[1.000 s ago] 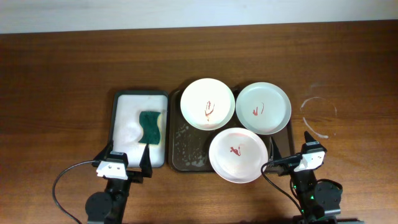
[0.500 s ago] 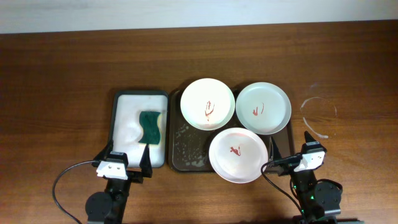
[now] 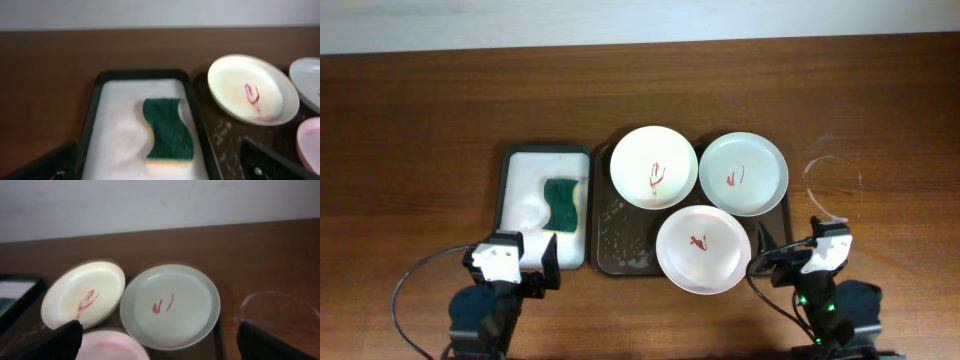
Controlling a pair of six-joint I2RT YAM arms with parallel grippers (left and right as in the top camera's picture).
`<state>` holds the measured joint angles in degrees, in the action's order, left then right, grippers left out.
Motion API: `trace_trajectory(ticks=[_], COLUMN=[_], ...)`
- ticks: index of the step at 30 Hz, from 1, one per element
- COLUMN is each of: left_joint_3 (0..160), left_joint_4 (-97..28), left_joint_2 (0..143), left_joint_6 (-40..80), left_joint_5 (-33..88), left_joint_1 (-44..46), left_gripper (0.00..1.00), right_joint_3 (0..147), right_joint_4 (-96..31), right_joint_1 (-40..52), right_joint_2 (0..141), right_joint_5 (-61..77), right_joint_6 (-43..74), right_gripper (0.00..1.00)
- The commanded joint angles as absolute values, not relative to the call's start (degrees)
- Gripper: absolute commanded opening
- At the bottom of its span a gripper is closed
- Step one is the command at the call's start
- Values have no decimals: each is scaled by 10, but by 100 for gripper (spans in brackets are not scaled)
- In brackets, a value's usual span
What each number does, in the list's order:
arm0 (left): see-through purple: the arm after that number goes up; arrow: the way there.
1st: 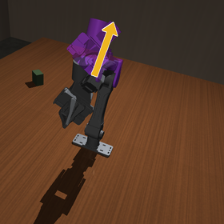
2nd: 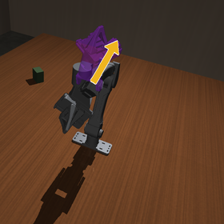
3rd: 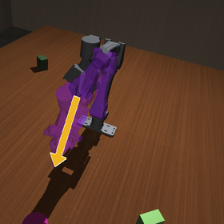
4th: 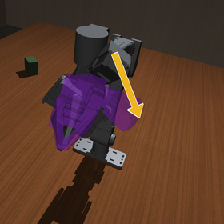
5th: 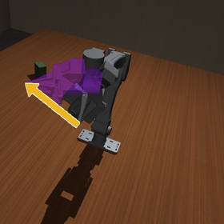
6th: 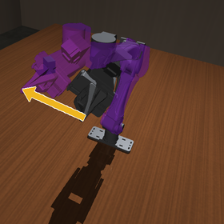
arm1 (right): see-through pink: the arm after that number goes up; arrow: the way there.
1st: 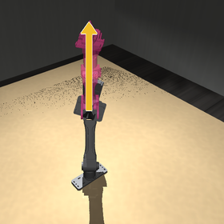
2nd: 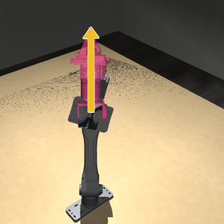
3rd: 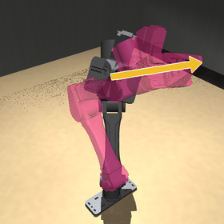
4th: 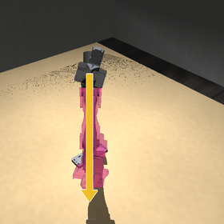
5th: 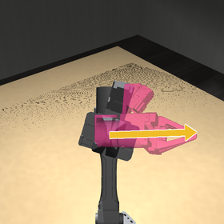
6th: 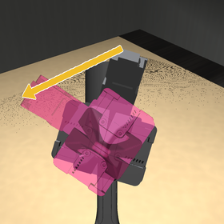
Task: Clean dirty plates on tray and stack at the side
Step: 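Move left gripper to the green sponge and right gripper to the pink plate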
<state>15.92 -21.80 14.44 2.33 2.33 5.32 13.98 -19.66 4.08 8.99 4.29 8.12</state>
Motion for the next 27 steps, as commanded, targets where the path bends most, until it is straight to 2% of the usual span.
trace_trajectory(ticks=[1,11,14,18,25,27], left_joint_3=[238,456,489,489,489,489], left_joint_4=[-256,-418,-462,-447,-319,-308], left_joint_2=[223,471,511,538,640,687], left_joint_6=[13,13,13,13,19,19], left_joint_5=[17,81,109,129,90,75], left_joint_1=[51,51,51,51,51,51], left_gripper=[99,99,99,99,100,96], right_joint_3=[234,509,558,574,574,574], right_joint_4=[-256,-530,-571,-579,-579,-579], right_joint_1=[45,45,45,45,45,45], right_joint_2=[161,453,515,562,602,606], right_joint_5=[58,82,88,116,116,116], right_joint_6=[115,114,114,114,114,114], right_gripper=[99,99,99,99,99,99])
